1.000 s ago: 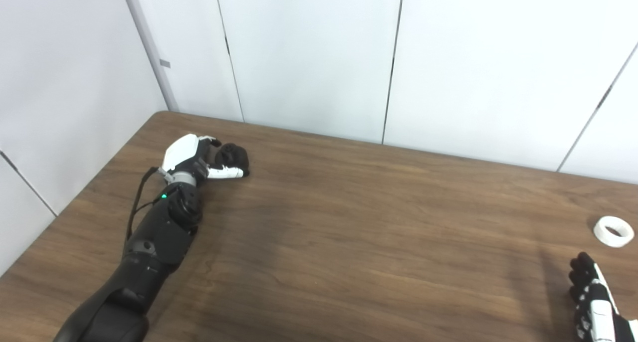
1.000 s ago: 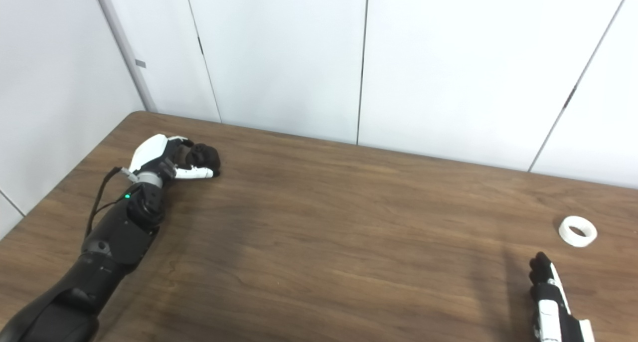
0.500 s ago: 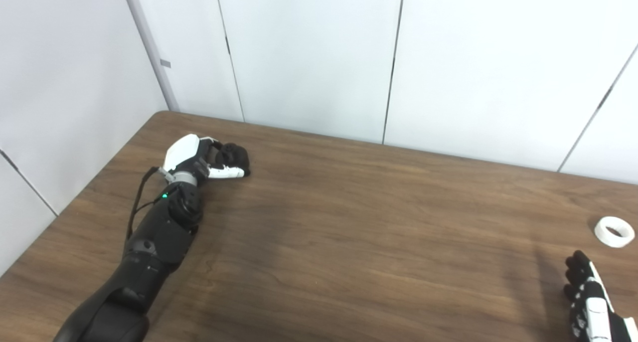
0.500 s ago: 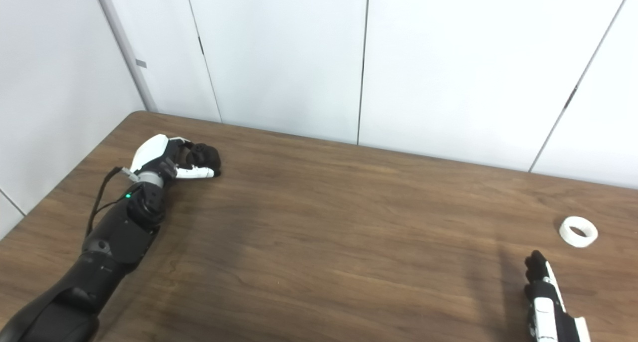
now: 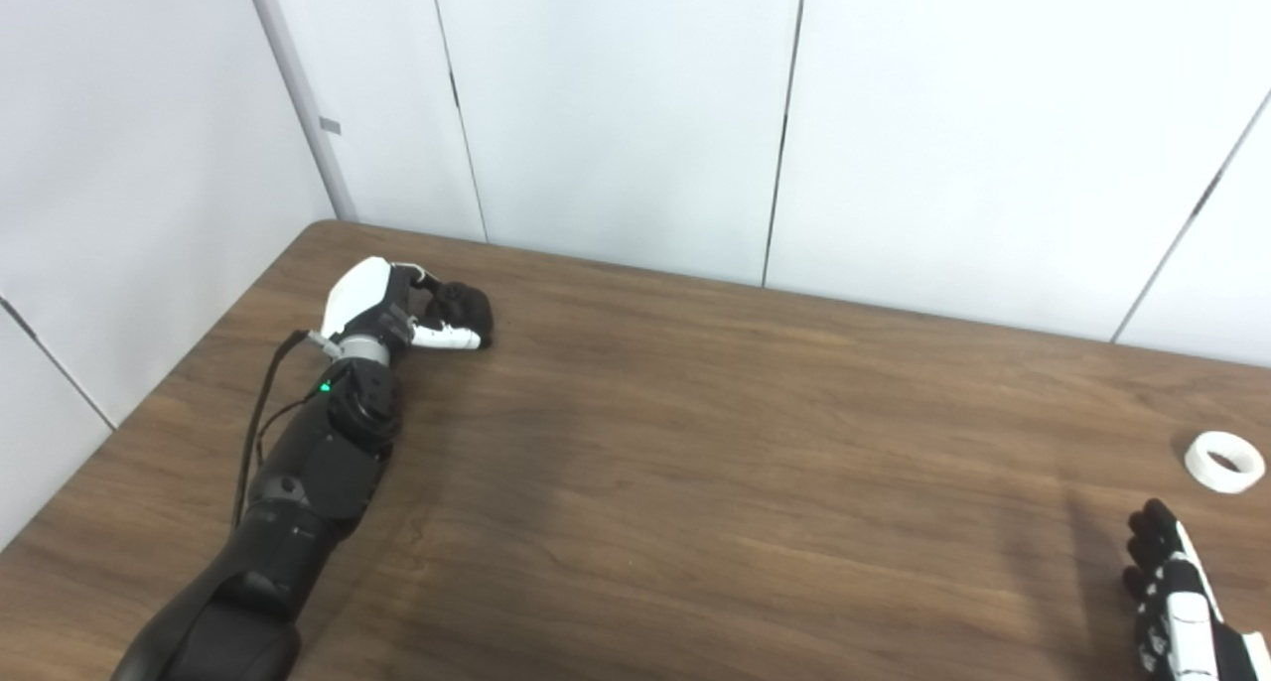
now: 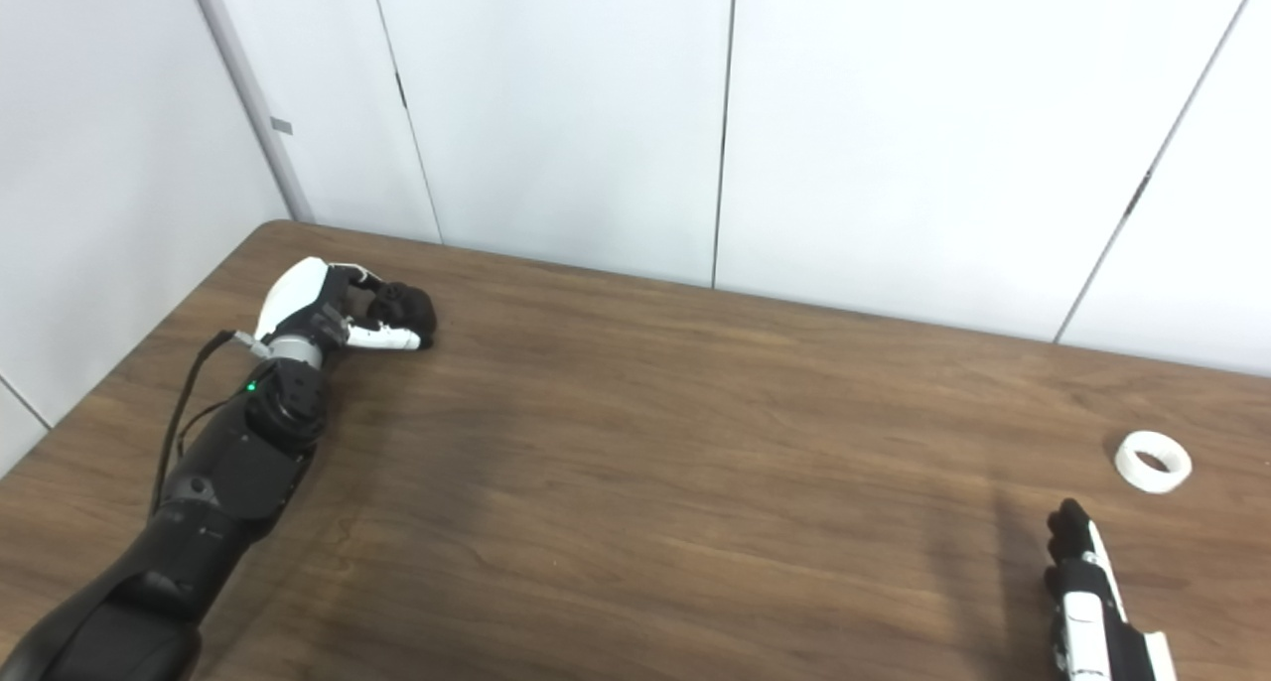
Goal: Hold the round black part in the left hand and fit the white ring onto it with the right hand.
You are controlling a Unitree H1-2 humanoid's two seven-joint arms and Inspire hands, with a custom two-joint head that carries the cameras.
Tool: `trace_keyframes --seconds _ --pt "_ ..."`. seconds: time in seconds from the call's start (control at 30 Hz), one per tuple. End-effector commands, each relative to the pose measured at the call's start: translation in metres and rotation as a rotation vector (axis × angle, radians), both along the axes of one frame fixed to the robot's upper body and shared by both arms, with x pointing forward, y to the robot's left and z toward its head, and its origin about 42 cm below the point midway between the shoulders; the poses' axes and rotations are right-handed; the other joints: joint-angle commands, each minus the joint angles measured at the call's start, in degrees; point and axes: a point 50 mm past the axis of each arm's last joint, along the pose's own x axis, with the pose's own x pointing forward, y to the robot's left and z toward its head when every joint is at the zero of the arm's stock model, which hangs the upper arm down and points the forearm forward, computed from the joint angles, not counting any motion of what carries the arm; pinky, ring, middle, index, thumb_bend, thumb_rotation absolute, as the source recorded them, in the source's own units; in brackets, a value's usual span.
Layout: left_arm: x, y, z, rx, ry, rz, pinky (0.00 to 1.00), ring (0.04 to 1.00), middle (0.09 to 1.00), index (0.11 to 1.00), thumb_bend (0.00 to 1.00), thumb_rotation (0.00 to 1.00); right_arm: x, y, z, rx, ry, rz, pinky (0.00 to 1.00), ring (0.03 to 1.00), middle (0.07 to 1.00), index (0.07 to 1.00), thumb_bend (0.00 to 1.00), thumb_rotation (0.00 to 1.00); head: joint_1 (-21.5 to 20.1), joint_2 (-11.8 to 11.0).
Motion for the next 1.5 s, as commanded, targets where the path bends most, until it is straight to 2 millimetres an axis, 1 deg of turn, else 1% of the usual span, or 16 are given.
trace_keyframes --seconds 0.0,0.17,0.43,0.47,0.6,0.83,1.07,1.13,1.2,1.47 --pt "0.011 0.004 0.028 0.034 -0.11 -0.005 1.0 0.909 0.795 0.485 0.53 0.06 -0.013 0.001 0.005 0.005 -0.024 -0.01 1.0 0.987 0.969 0.982 0.32 1.0 0.0 0.0" --pt "0.01 0.003 0.029 0.05 -0.122 -0.002 1.0 0.905 0.787 0.484 0.52 0.05 -0.013 0.0 0.006 -0.001 -0.026 -0.013 1.0 0.987 0.972 0.983 0.35 1.0 0.0 0.0" --pt "0.007 0.002 0.03 0.079 -0.132 -0.01 1.0 0.894 0.775 0.484 0.52 0.05 -0.012 0.0 0.007 0.0 -0.025 -0.012 1.0 0.994 0.978 0.989 0.33 1.0 0.0 0.0" --pt "0.007 0.001 0.03 0.081 -0.135 -0.014 1.0 0.896 0.776 0.484 0.52 0.05 -0.013 0.0 0.007 -0.002 -0.023 -0.014 1.0 0.992 0.977 0.988 0.33 1.0 0.3 0.3" --pt "0.002 -0.005 0.034 0.094 -0.159 -0.037 1.0 0.889 0.773 0.484 0.52 0.05 -0.013 0.001 0.007 -0.005 -0.024 -0.012 1.0 0.988 0.975 0.987 0.34 1.0 0.0 0.5" --pt "-0.011 -0.03 0.044 0.114 -0.181 -0.114 1.0 0.905 0.786 0.485 0.52 0.05 -0.012 0.004 0.007 0.004 -0.017 -0.015 1.0 0.989 0.968 0.98 0.34 1.0 -0.8 0.7" --pt "-0.026 -0.057 0.042 0.127 -0.183 -0.167 1.0 0.893 0.765 0.485 0.52 0.05 -0.011 0.006 0.008 -0.004 -0.018 -0.006 1.0 0.986 0.967 0.977 0.35 1.0 -1.6 1.1" --pt "-0.032 -0.069 0.041 0.146 -0.172 -0.208 1.0 0.881 0.762 0.485 0.52 0.05 -0.011 0.007 0.008 -0.013 -0.015 -0.006 1.0 0.987 0.966 0.976 0.36 1.0 -2.0 1.2" --pt "-0.038 -0.081 0.04 0.169 -0.156 -0.27 1.0 0.869 0.758 0.485 0.52 0.05 -0.011 0.008 0.008 -0.017 -0.017 -0.005 1.0 0.987 0.966 0.977 0.34 1.0 -2.5 1.5" --pt "-0.07 -0.123 0.041 0.207 -0.161 -0.469 1.0 0.897 0.778 0.484 0.52 0.05 -0.009 0.008 0.006 -0.018 -0.028 -0.01 1.0 0.974 0.96 0.968 0.34 1.0 -5.2 2.3"
